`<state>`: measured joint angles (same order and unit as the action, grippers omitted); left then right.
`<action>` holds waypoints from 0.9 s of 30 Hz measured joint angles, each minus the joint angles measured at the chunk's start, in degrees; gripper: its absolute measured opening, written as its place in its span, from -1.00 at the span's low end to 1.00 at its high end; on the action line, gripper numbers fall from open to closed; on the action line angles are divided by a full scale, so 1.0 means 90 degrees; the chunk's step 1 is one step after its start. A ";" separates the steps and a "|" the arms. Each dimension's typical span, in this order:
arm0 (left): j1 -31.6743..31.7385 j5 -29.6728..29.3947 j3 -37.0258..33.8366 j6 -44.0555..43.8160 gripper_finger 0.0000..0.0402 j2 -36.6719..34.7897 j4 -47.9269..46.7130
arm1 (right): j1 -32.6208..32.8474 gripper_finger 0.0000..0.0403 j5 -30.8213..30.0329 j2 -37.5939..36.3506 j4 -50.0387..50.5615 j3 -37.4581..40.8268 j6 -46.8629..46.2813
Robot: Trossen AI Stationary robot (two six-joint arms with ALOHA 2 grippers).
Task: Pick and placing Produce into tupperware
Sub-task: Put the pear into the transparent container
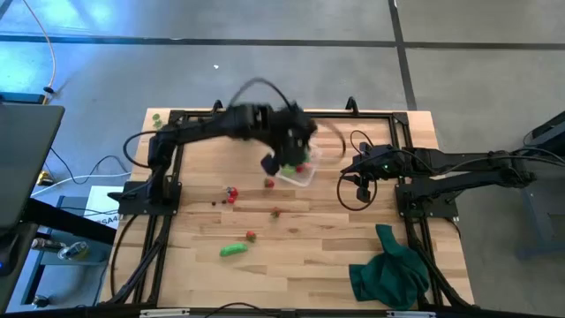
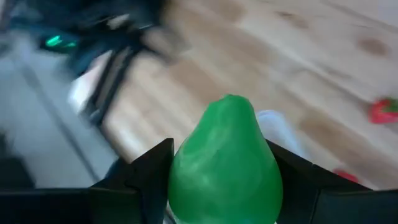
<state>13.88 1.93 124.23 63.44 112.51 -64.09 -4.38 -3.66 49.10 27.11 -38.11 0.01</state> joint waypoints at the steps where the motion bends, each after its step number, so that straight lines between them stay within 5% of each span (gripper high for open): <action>1: 0.0161 0.0000 0.0156 -0.0124 0.03 0.0000 0.0004 | 0.0000 -0.63 0.0000 0.0000 0.0003 0.0000 0.0000; 13: 0.1970 0.1392 0.0101 -0.2045 0.04 0.0114 0.0144 | 0.0001 -0.63 -0.0006 0.0000 0.0005 0.0000 0.0001; 27: 0.1687 0.1364 -0.2255 -0.2101 0.04 0.0712 0.1581 | 0.0000 -0.63 -0.0017 0.0001 0.0008 0.0000 0.0001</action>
<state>29.07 14.21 103.94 44.54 118.92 -49.86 -4.38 -3.81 49.11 27.19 -38.11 0.02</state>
